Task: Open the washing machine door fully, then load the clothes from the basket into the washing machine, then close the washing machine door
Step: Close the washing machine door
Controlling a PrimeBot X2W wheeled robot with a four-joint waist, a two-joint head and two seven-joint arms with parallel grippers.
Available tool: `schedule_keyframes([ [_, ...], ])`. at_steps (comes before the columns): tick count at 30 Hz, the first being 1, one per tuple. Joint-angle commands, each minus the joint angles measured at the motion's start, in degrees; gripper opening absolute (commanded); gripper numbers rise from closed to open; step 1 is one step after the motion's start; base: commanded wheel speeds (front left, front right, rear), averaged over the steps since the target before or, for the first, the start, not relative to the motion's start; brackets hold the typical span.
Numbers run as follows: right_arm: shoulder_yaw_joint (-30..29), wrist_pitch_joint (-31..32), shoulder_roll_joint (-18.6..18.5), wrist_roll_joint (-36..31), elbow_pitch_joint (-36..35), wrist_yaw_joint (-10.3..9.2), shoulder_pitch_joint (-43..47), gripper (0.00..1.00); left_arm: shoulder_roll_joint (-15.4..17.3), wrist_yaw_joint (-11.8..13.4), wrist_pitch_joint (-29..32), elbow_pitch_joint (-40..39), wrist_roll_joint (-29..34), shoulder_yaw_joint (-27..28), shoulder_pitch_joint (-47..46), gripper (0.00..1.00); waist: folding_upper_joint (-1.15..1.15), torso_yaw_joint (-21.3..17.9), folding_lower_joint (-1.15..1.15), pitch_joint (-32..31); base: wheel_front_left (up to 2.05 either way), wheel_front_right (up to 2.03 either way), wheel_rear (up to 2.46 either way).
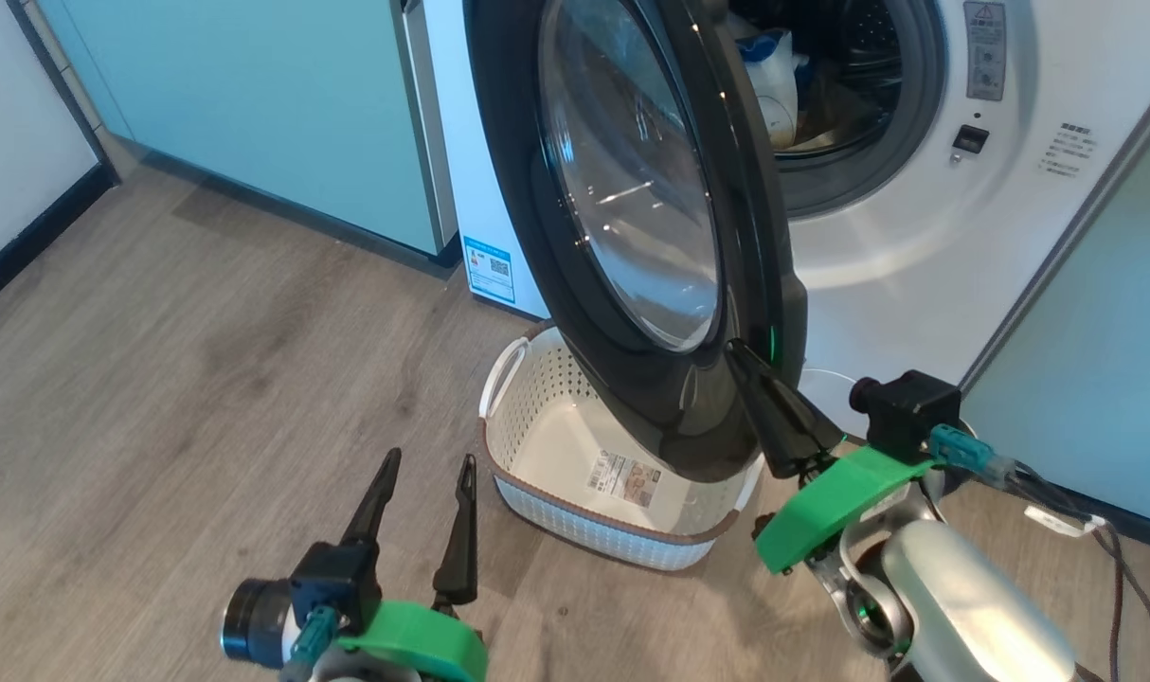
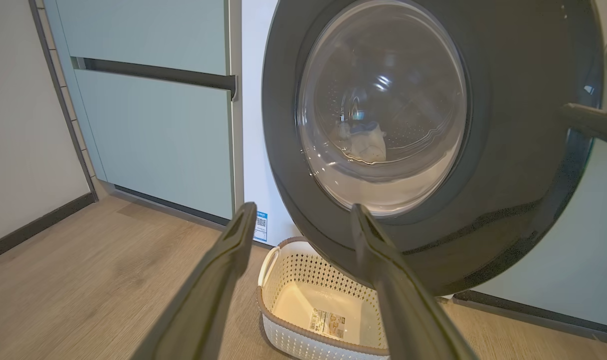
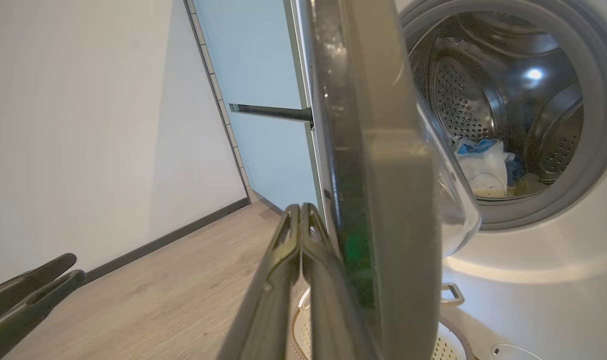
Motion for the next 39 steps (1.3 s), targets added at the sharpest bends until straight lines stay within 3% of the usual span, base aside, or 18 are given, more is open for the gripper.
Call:
schedule_keyframes([
  [1, 0.56, -0.74, 0.38, 0.36, -1.37, -0.16, -2.88, 0.0, 0.12, -0.07, -0.8, -1.47, 0.59, 1.98, -2.18, 1.0, 0.0, 0.07, 0.0, -0.02, 0.0, 0.0, 0.0],
  [19, -0.67, -2.14, 0.38, 0.59, 3.3, -0.16, -5.22, 0.0, 0.16, 0.33, -0.81, -2.27, 1.21, 2.63, -1.86, 1.0, 0.0, -0.04, 0.0, 0.64, 0.0, 0.0, 0.0],
  [39, -12.45, -1.06, -0.17, -5.31, 4.87, -0.16, -8.15, 0.0, -1.91, -0.55, -0.81, -3.01, 3.03, 2.89, -3.73, 1.0, 0.0, -0.57, 0.0, 4.93, 0.0, 0.0, 0.0],
])
